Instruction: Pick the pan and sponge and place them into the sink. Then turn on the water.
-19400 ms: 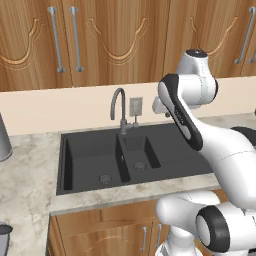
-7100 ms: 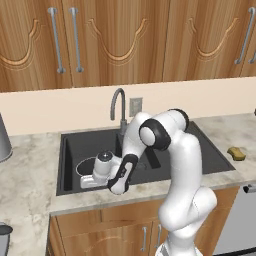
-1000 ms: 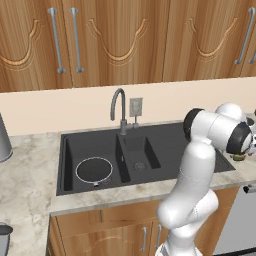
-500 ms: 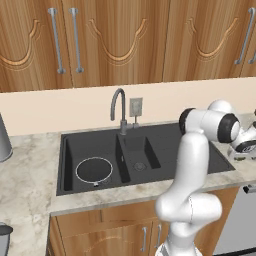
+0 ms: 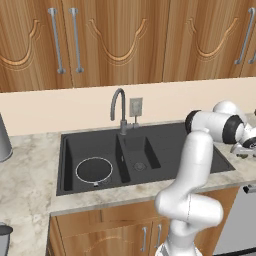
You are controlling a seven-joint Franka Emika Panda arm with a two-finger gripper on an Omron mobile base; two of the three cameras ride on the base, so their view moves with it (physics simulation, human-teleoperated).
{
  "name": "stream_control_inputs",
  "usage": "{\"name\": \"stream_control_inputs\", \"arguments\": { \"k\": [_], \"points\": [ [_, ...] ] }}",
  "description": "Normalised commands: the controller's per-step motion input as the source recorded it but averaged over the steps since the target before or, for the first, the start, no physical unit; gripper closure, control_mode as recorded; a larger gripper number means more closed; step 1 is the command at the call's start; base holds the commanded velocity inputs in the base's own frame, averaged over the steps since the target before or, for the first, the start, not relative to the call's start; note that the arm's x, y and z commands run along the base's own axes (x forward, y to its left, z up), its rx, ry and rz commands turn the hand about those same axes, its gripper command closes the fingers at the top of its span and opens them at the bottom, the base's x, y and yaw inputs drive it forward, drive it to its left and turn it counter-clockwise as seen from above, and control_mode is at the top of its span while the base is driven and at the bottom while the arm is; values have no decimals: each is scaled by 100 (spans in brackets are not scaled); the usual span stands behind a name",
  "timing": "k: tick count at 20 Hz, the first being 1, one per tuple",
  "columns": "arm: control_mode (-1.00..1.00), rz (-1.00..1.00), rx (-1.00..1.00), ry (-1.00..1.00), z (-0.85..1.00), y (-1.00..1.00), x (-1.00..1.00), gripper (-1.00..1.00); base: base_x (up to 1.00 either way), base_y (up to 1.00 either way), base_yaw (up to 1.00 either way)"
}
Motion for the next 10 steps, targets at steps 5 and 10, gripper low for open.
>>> {"name": "stream_control_inputs", "arguments": {
  "k": [5,10],
  "points": [
    [-100,0,0,0,-5,0,31,100,0,0,0],
    [-100,0,0,0,-11,0,26,100,0,0,0]
  ]
}}
